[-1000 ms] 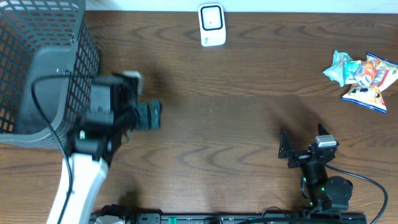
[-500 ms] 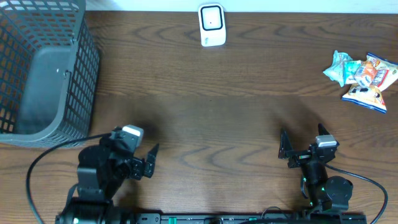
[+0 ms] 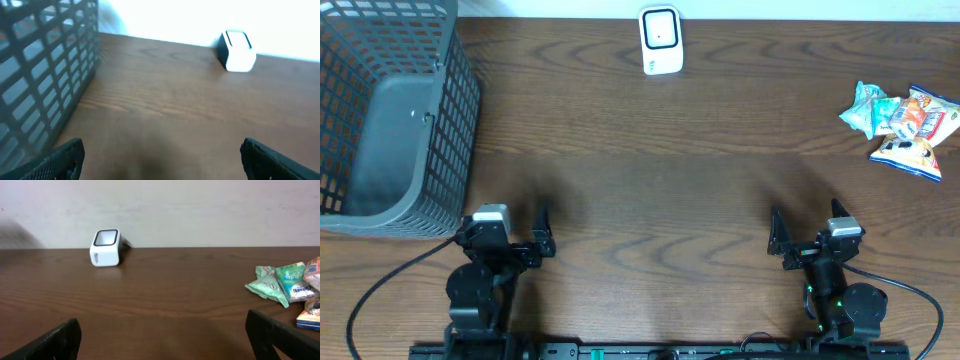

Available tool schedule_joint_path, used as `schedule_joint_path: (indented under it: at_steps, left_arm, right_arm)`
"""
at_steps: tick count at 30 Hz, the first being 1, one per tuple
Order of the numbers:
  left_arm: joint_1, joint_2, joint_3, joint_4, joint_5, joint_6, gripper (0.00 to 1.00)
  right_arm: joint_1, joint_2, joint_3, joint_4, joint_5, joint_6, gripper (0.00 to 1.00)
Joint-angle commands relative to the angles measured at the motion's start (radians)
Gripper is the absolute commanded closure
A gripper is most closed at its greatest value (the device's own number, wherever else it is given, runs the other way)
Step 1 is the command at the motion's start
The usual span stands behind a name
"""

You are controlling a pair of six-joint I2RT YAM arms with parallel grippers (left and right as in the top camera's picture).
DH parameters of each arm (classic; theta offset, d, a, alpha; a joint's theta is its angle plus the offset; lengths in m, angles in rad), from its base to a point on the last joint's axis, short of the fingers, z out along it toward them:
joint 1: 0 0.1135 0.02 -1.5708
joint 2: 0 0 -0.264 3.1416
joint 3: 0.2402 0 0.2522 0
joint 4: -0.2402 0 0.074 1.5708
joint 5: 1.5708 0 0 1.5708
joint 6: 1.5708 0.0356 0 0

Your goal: Scan the item barcode

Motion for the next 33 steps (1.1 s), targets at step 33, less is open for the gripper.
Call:
schedule_joint_path:
  at_steps: [33]
  left_arm:
    - [0.015,-0.192,-0.195,0.114,-0.042,0.055,0.02]
  right_arm:
    - [-0.006,-0.006,-0.001,-0.005,0.008,-0.015,0.01]
